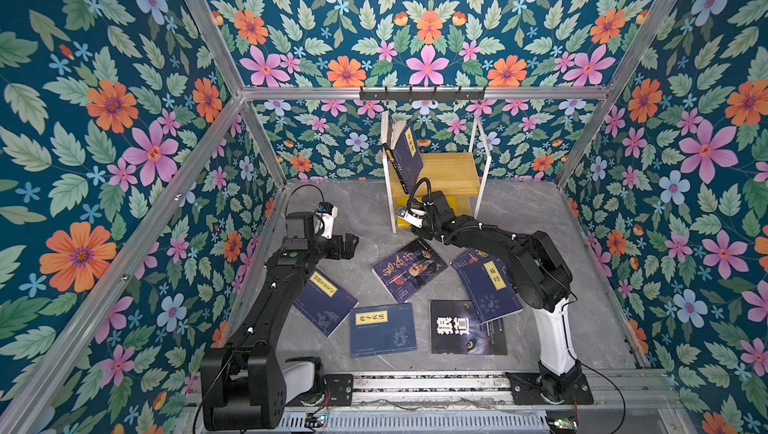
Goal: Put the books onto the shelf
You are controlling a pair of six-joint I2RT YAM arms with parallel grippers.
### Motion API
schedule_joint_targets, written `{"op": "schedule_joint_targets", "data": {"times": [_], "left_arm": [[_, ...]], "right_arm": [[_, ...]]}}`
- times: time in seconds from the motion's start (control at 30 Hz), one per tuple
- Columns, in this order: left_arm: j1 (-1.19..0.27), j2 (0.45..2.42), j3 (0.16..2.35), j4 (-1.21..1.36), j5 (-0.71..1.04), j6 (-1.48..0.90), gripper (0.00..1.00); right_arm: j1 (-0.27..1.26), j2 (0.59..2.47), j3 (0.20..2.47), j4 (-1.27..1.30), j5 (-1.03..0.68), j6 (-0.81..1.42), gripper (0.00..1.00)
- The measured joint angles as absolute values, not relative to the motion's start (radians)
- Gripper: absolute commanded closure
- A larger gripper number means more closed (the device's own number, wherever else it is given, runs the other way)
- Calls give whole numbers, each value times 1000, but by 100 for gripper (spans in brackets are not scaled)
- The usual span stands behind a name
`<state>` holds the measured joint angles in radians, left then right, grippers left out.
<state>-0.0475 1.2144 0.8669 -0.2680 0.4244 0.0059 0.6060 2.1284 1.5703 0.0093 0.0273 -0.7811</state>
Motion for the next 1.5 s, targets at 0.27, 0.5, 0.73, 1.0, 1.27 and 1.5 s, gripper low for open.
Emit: {"op": "schedule_joint_targets", "data": {"times": [0.27, 0.5, 0.73, 1.0, 1.27, 1.5], "left_arm": [[-47, 1214, 864, -267, 426, 6, 0], [-47, 1212, 859, -265, 432, 6, 0], [-47, 1210, 857, -265, 436, 6, 0], [-47, 1210, 859, -263, 440, 5, 0], [-47, 1214, 862, -263, 440, 5, 0], [-48, 1237, 875, -265, 440, -14, 1]], "right_arm": [[609, 2148, 1566, 35, 41, -764, 53], [609, 2172, 1578, 48, 56, -760, 57], [608, 2193, 1588, 56, 64, -752, 60], [603, 2194, 1598, 53, 73, -752, 64], [599, 2171, 1578, 47, 86, -764, 64], [596, 2069, 1480, 47, 90, -762, 64]]}}
